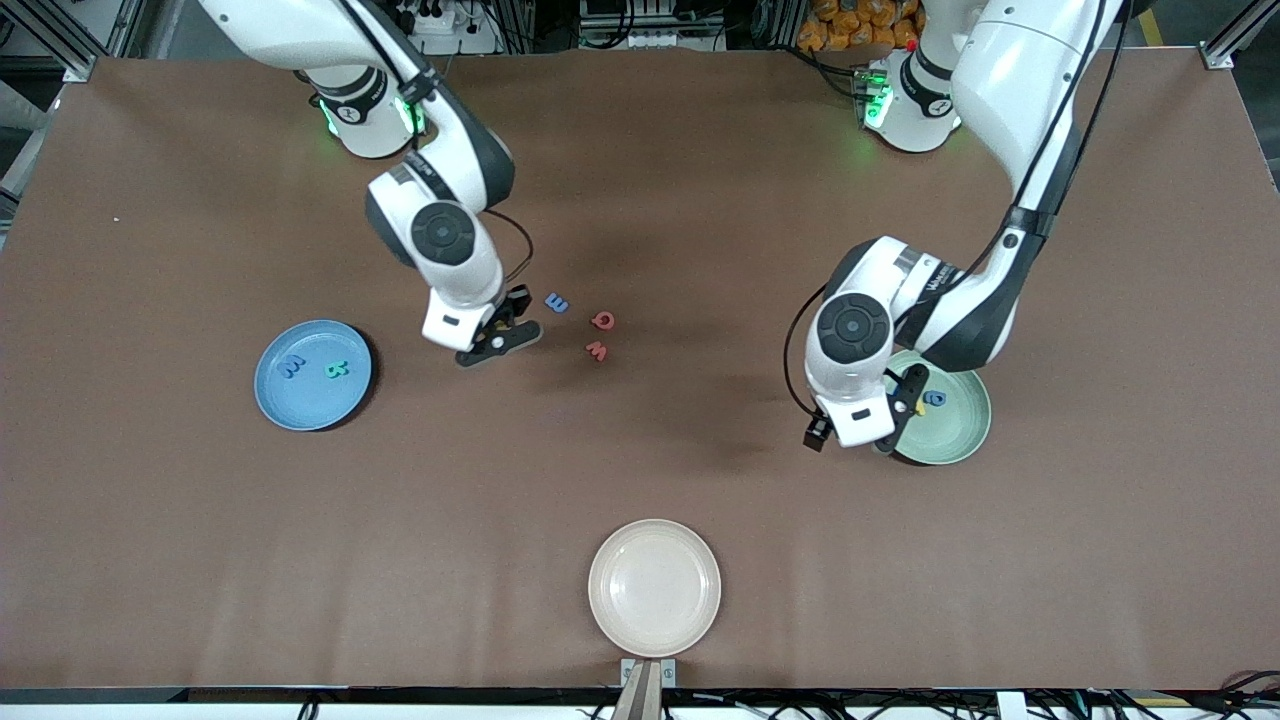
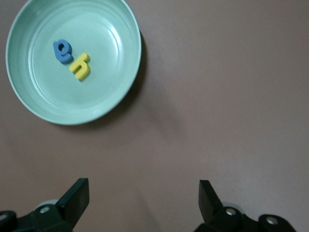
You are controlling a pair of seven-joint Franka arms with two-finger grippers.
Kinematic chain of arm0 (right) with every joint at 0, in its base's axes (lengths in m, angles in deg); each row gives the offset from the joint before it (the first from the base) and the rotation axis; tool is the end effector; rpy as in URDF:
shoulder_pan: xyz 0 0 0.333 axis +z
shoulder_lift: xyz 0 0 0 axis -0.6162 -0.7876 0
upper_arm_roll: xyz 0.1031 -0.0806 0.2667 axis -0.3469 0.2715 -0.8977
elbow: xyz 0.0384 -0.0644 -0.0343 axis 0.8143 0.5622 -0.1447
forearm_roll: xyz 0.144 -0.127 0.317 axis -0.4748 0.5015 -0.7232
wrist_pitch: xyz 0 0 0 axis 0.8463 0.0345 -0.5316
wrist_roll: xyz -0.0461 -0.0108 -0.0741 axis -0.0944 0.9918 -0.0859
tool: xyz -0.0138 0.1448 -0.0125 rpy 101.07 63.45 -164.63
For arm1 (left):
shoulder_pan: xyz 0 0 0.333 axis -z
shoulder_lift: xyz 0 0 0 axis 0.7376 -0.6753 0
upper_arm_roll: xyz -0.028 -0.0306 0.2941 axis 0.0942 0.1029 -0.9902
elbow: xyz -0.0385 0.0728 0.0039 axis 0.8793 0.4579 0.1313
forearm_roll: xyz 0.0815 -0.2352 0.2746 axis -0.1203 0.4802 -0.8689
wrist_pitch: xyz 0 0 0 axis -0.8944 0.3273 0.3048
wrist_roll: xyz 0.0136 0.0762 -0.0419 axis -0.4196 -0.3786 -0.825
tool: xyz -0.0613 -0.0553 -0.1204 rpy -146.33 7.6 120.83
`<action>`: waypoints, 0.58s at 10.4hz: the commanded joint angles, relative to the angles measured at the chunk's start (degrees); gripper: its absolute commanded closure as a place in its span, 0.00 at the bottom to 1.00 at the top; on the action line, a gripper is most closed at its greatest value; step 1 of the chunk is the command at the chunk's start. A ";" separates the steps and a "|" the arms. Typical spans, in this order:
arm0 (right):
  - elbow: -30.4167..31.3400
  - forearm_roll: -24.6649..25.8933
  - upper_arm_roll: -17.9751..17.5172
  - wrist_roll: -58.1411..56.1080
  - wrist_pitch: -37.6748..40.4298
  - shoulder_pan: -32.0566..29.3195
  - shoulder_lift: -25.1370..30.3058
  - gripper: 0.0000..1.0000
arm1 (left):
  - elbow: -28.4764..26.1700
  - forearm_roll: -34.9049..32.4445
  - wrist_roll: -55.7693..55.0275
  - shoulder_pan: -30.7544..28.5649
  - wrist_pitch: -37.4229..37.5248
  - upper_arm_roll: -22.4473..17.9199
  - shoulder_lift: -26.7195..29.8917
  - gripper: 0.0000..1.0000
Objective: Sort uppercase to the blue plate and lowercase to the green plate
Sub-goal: 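Carry the H to the blue plate while the left gripper withdraws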
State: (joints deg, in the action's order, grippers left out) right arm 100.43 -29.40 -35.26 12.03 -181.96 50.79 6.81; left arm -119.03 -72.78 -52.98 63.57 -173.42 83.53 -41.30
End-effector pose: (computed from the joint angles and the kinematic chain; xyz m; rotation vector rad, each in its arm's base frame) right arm 0.4816 0.2572 0.2222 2.9814 0.7569 -0.1904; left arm 0.5813 -0.2811 0.2423 -2.5953 -1.4610 -0.1419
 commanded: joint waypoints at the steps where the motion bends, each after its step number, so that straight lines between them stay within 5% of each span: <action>1: 1.19 -2.51 3.41 -14.19 1.08 -2.72 2.02 0.78 | 4.81 -1.60 1.62 0.39 0.34 -0.27 -0.20 0.00; 6: 0.58 -4.53 12.63 -41.19 7.13 -7.04 3.51 0.78 | 7.72 -1.69 18.73 -0.31 1.13 -0.97 0.49 0.00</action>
State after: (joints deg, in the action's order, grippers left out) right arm 100.40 -31.93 -24.55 -22.74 -177.24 44.39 8.06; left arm -112.24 -72.85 -38.96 63.72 -173.40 82.76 -41.18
